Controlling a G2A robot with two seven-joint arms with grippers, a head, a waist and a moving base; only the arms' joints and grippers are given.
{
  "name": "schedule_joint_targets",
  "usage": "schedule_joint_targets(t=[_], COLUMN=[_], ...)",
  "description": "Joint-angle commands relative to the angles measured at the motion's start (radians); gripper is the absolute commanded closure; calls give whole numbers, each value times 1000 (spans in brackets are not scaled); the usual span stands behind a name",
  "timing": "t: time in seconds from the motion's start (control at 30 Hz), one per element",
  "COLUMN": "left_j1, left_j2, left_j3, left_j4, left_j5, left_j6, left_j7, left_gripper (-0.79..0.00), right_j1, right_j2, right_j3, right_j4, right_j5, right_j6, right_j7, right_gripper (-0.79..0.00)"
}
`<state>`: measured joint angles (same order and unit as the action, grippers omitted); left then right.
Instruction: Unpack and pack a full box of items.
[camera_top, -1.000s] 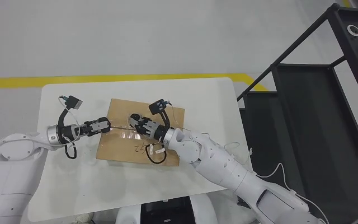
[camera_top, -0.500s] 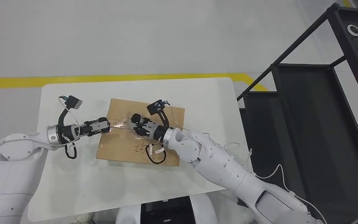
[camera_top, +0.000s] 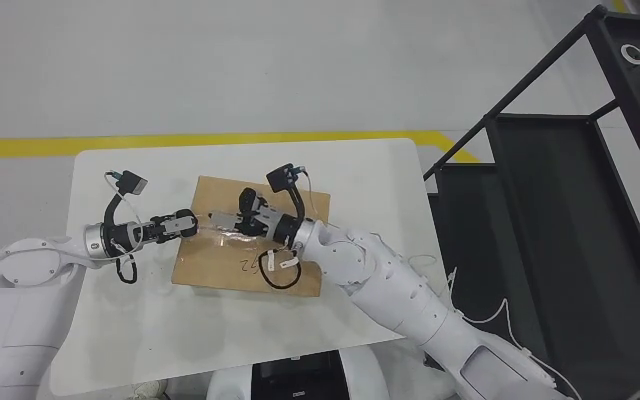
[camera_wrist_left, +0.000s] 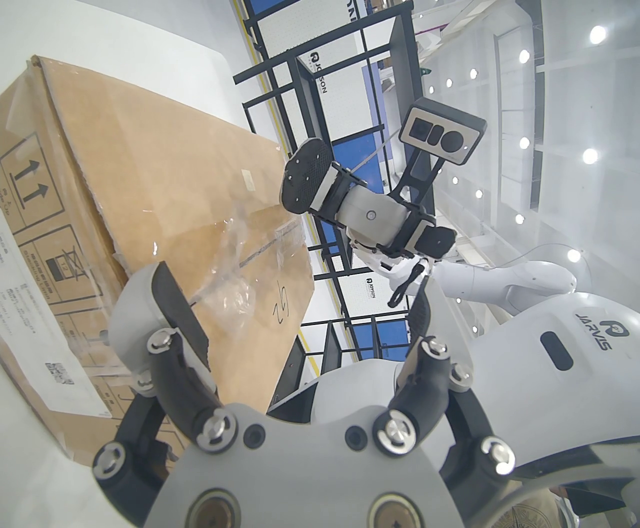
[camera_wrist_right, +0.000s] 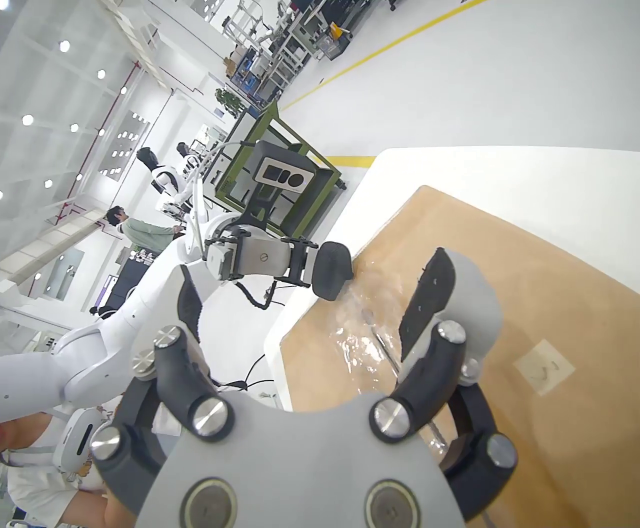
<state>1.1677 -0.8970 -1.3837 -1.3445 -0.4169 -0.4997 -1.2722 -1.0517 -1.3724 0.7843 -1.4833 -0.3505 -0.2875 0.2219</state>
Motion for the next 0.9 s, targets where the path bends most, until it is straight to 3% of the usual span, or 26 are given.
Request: schedule_joint_targets(t=[0.0,0.27,0.43,0.73,0.87], left_j1=[0,0,18,95,115], left_j2=[0,0,3,33,38], left_j3=[0,0,-25,-174,-195], left_j4=[0,0,-12,-38,-66], left_j5=[0,0,11,14,6], left_j6=[0,0,15,10,15], left_j7=[0,0,57,59,44], left_gripper=[-785,-785,-785,-785,-785], right_j1=[2,-19,-43,-124,-170], right_j2=[0,30,58,106,121], right_j3=[10,117,208,355,398], right_j4=[-2,2,-9,-86,-130], right_j5=[31,343,442,525,515], right_j6=[-22,-166,-166,-111,-119], right_j7=[23,345,490,701,724], right_gripper=[-785,-785,-785,-785,-785])
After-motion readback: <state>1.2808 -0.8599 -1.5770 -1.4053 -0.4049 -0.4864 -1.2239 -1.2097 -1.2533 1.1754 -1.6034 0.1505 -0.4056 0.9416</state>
